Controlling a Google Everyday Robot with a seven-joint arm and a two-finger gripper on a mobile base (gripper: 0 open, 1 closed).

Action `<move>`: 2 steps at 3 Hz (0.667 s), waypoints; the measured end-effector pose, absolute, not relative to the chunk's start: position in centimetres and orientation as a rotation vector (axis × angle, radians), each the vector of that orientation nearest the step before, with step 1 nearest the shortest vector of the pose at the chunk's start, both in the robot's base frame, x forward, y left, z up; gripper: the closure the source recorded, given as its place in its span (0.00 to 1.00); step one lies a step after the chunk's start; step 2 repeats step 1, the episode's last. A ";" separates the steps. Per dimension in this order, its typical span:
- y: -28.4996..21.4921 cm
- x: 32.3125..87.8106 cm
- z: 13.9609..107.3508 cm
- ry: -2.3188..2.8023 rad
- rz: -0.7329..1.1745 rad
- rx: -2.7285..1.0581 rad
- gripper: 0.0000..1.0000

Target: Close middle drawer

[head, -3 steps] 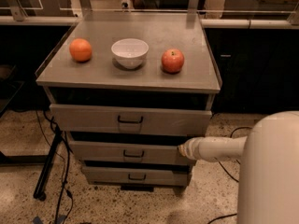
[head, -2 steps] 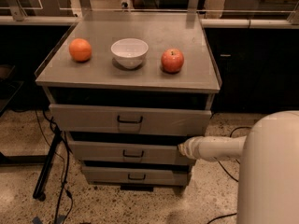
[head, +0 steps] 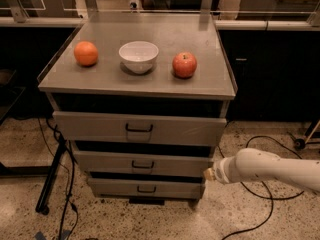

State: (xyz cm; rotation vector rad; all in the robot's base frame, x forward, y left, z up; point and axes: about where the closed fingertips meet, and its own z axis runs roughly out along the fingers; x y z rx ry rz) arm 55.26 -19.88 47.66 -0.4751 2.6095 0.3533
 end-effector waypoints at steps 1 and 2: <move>-19.6 54.7 47.0 2.638 0.364 -0.492 0.74; -19.6 54.7 47.0 2.638 0.364 -0.492 0.74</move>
Offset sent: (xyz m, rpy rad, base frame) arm 0.0000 0.0000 0.0000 0.0000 0.0000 0.0000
